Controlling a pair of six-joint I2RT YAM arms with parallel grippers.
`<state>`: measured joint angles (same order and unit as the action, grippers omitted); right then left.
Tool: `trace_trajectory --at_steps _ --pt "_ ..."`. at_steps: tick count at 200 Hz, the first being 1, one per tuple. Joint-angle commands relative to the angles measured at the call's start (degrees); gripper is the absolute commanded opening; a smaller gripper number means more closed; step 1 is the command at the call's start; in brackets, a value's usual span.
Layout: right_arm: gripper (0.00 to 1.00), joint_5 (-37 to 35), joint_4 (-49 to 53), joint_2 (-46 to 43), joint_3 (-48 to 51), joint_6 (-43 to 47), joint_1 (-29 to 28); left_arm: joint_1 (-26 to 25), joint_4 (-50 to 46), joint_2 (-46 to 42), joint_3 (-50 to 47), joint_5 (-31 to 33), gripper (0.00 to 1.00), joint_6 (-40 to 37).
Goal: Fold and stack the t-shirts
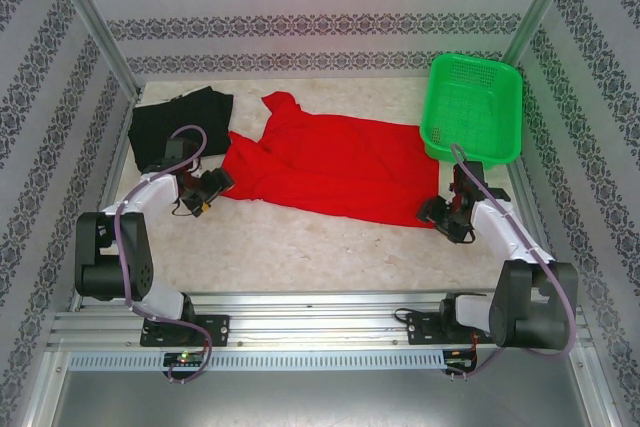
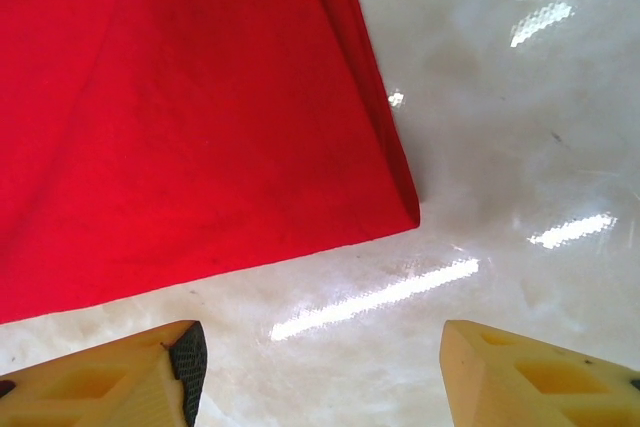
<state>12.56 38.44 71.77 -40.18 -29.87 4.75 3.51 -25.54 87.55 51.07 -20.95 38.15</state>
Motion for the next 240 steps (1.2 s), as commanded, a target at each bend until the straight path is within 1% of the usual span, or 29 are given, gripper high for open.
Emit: trace_trajectory --at_steps 1,37,49,64,77,96,112,122,134,148,160,178,193,204,240 --pt "0.63 0.54 -1.05 0.48 1.70 -0.54 0.17 0.74 6.59 1.44 -0.21 0.19 0.79 2.15" --pt "0.62 0.58 -2.10 2.26 2.17 -0.28 0.26 0.95 17.33 5.33 -1.50 -1.09 0.77 7.45" --pt "0.62 0.21 -2.39 2.75 2.21 -0.27 0.34 0.89 18.32 6.88 -0.88 -1.50 0.74 8.46" --pt "0.62 -0.15 -2.80 3.38 2.22 -0.52 0.59 0.92 18.95 8.28 -0.47 -1.25 0.69 8.64" --pt "0.62 0.04 -3.41 3.57 2.39 -1.08 0.89 0.90 19.61 9.33 -0.24 -1.17 0.58 8.56" --pt "0.62 0.51 -5.15 4.04 2.73 -2.24 1.11 0.85 20.07 10.77 0.26 -1.07 0.35 8.04" --pt "0.61 0.85 -6.86 5.60 2.90 -3.03 1.31 0.92 19.40 10.77 0.60 -0.67 0.19 6.88" --pt "0.60 1.11 -7.77 7.01 2.75 -3.47 1.35 0.89 18.25 10.14 0.86 -0.31 0.13 5.74" --pt "0.57 1.84 -8.50 8.47 2.48 -4.24 1.40 0.89 16.27 8.79 1.26 0.73 0.10 3.79" --pt "0.52 2.64 -9.72 9.22 2.64 -5.46 1.32 0.97 13.68 7.33 1.76 1.78 0.08 1.23" --pt "0.47 1.64 -9.94 9.75 2.65 -6.07 1.43 0.98 11.40 6.15 2.08 2.71 0.06 -1.00" --pt "0.28 0.22 -9.83 11.00 2.18 -6.08 1.39 0.98 8.33 3.77 1.57 4.60 0.06 -3.84" --pt "0.09 -1.66 -9.23 10.77 1.95 -6.34 1.40 1.05 6.37 0.96 0.56 5.97 0.06 -5.54" --pt "0.00 -2.85 -8.71 9.89 1.95 -6.52 1.48 1.19 4.62 -1.14 -0.11 7.02 0.05 -6.83" --pt "0.00 -5.12 -5.22 5.12 1.75 -6.74 1.57 1.41 -0.77 -7.70 -2.89 7.79 0.06 -8.97"
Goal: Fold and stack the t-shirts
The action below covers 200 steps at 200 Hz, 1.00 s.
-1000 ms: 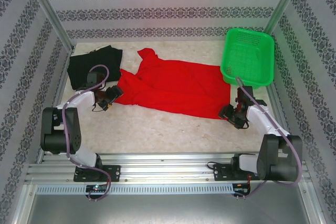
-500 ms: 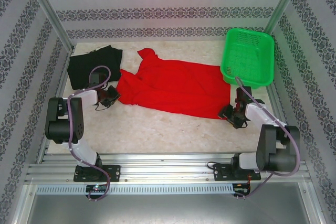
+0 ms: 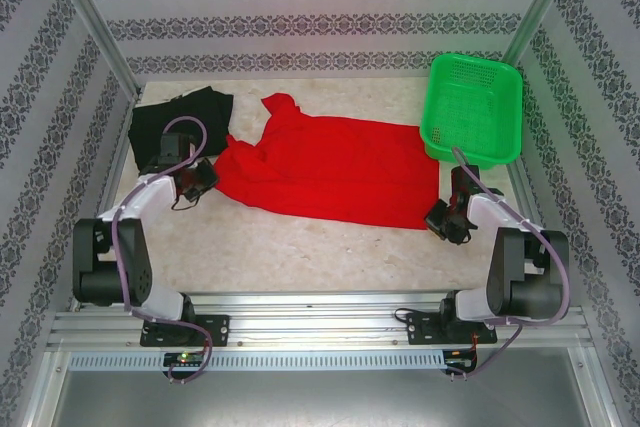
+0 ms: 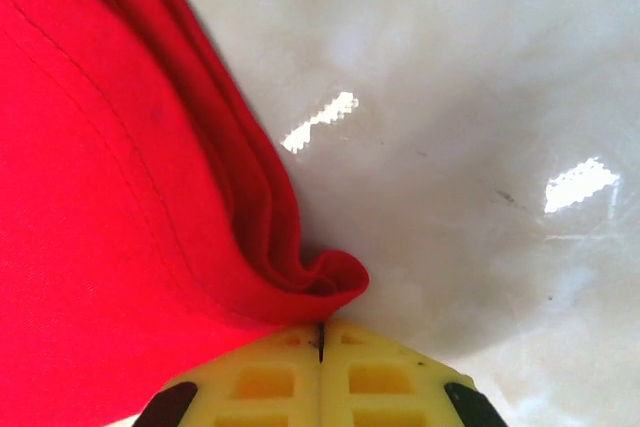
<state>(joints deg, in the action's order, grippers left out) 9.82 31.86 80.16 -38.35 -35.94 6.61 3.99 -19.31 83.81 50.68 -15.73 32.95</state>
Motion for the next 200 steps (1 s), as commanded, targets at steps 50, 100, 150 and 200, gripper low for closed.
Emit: trace_trajectory --at_steps 50,100,150,200 --pt "0.00 -5.97 9.70 -8.00 -0.13 -0.60 -0.05 1.46 -14.76 -13.72 -10.42 4.23 0.05 -1.81" --pt "0.00 -7.90 12.92 -11.38 2.10 -0.56 0.08 1.46 -19.29 -21.05 -17.19 5.97 0.06 1.99" --pt "0.00 -8.72 15.70 -12.18 1.65 -1.91 -0.37 1.46 -20.92 -21.23 -18.94 6.94 0.06 6.58" --pt "0.00 -5.83 12.27 -12.36 3.38 -2.62 -0.46 1.46 -19.41 -20.69 -20.20 7.38 0.08 7.42"
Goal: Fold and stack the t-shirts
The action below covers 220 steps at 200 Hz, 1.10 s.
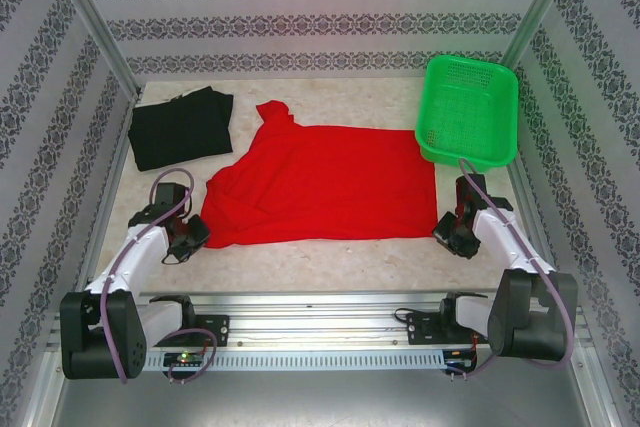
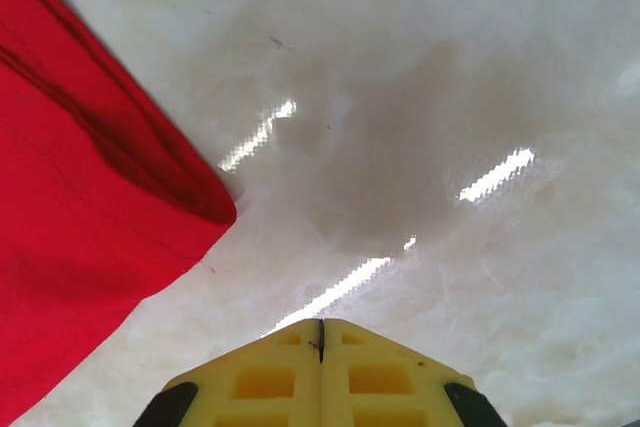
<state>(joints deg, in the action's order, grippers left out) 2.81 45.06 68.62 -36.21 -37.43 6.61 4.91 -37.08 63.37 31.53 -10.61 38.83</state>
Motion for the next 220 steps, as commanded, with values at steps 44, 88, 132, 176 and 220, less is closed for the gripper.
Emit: trace_trajectory --at_steps 44,88,132,176,220 --pt "0.36 4.23 -4.15 -2.49 2.38 -0.61 -0.63 0.64 -1.32 -1.68 -1.60 3.12 0.12 2.49" --pt "0.43 5.89 -9.82 1.85 0.69 -0.69 -0.64 0.63 1.82 -0.21 -1.57 2.46 0.13 2.60" --pt "0.39 9.20 -17.62 9.07 0.82 -3.06 -0.76 0.69 3.11 1.05 -1.23 2.57 0.14 2.89" --pt "0.11 6.17 -20.94 12.64 0.20 -3.57 -0.73 0.69 4.65 1.81 -1.48 1.61 0.14 2.68" --pt "0.00 2.30 -16.00 6.97 1.81 -5.11 -0.28 0.81 3.45 1.47 -0.94 2.06 0.14 2.54"
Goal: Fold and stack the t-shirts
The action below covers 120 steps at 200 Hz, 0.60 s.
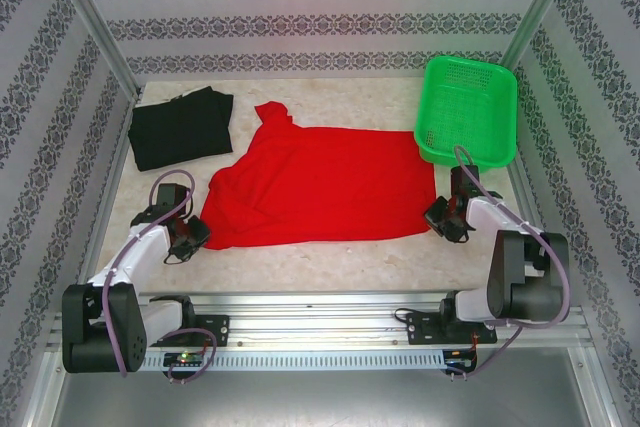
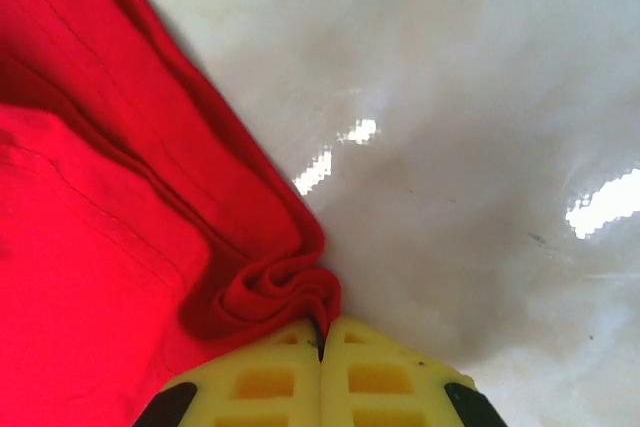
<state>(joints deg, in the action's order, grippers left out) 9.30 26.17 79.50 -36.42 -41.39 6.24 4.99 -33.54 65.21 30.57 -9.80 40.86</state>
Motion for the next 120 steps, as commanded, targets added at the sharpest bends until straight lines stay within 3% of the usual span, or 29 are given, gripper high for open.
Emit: trace_trajectory --at_steps 1,94,99,112,120 --pt "0.00 -4.29 3.03 -4.14 2.09 -1.15 0.13 0.72 -0.15 -0.40 0.02 1.27 0.15 0.57" --pt "0.00 -6.94 17.78 -18.33 9.30 -5.78 0.82 0.98 -6.39 -6.20 -3.19 2.56 0.11 3.21" --pt "0.00 -6.58 17.81 -18.89 9.48 -5.84 0.75 0.98 -6.13 -6.47 -3.15 2.25 0.14 3.18" --pt "0.00 -6.11 17.59 -19.53 9.85 -5.80 0.79 0.96 -5.46 -6.38 -2.61 1.03 0.38 3.26" --pt "0.03 -6.38 17.52 -19.16 9.71 -5.85 0.79 0.91 -5.73 -6.09 -1.85 0.84 0.47 3.35"
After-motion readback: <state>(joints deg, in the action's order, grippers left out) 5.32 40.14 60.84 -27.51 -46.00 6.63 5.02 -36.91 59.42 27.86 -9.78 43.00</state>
